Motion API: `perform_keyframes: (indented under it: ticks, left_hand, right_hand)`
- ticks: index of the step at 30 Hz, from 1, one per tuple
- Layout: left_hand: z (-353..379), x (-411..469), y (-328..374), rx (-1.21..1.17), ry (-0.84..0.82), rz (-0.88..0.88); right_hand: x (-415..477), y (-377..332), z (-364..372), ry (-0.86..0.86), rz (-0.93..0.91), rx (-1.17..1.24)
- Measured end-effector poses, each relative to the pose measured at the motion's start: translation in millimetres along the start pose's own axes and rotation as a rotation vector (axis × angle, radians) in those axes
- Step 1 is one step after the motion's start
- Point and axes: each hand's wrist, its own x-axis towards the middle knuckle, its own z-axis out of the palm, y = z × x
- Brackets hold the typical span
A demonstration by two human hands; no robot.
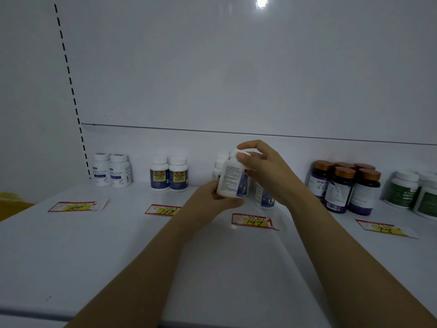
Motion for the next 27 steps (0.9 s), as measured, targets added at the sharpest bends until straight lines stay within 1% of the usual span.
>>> perform_keyframes:
  ticks: [2, 5, 7, 10, 13, 15, 16, 18, 20, 22, 25, 27]
  left_hand:
    - [-0.8, 1.2, -2.1, 0.028, 0.082, 0.016]
    - [-1.7, 2.7, -6.3, 0.153, 0.212, 0.062]
    - [-2.5, 3.1, -8.6, 0.152, 0.222, 0.072]
    - [-2.9, 3.1, -5.0, 0.009, 0.147, 0.008]
    - [-1.6, 4.8, -3.0, 0.023, 0.109, -0.010]
    - [-1.0, 4.9, -3.9, 0.061, 0.147, 0.009]
    - [-1.0, 4.2, -4.4, 0.085, 0.184, 0.019]
    - [-1.3, 2.3, -4.9, 0.146, 0.272, 0.044]
    - [-0.9, 0.5, -4.2, 0.185, 0.322, 0.075]
    - [-0.1, -0.2, -2.8, 0.165, 0.300, 0.060]
    - [0.6, 0.0, 0.1, 0.123, 0.151, -0.010]
    - [0.1, 0.9, -0.1, 0.100, 0.109, -0.029]
  right_hand:
    - [0.1, 1.1, 4.5, -0.019, 0.004, -0.018]
    - [0.7, 3.7, 10.8, 0.021, -0.026, -0.175]
    - [1.2, 4.6, 9.4, 0.042, -0.036, -0.156]
    - [0.4, 3.4, 1.4, 0.028, -0.058, -0.074]
    - [1.3, 4.2, -1.2, -0.023, -0.033, 0.038]
    - [1.9, 5.0, 2.2, -0.051, -0.015, 0.066]
    - [2.0, 5.8, 4.3, -0.046, -0.023, 0.027]
    - [1.2, 6.1, 7.5, 0.001, -0.056, -0.088]
    - [1.0, 6.3, 7.4, 0.066, -0.075, -0.116]
    - [1.2, 7.0, 4.4, 0.073, -0.077, -0.087]
    - [1.3, 5.8, 0.2, 0.020, -0.056, 0.000]
    - [2.2, 5.2, 0.2, -0.020, -0.032, 0.050]
